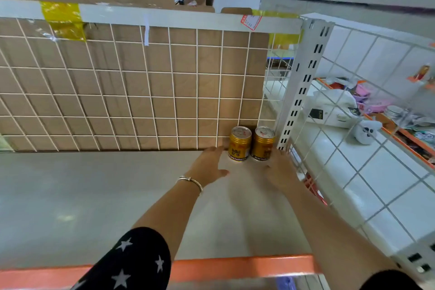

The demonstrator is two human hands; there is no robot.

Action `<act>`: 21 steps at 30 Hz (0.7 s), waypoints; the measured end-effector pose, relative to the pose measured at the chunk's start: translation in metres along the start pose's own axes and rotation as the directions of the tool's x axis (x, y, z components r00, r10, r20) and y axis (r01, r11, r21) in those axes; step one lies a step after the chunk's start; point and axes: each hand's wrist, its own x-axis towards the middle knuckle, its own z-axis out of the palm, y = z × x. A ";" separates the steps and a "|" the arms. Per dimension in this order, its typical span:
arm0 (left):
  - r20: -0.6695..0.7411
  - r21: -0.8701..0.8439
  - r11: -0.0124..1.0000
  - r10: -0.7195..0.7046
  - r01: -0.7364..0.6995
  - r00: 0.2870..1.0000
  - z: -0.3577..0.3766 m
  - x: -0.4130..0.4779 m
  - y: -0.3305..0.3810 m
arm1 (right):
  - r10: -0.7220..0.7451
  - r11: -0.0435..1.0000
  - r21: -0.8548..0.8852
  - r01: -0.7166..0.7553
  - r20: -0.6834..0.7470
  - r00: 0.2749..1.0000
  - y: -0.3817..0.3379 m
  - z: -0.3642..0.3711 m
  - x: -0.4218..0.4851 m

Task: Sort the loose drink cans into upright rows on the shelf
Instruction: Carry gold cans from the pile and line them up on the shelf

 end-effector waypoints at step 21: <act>0.014 0.186 0.981 0.049 -0.051 0.999 -0.112 -0.213 -0.118 | -0.198 0.980 0.087 0.179 0.343 0.918 -0.174 -0.008 -0.202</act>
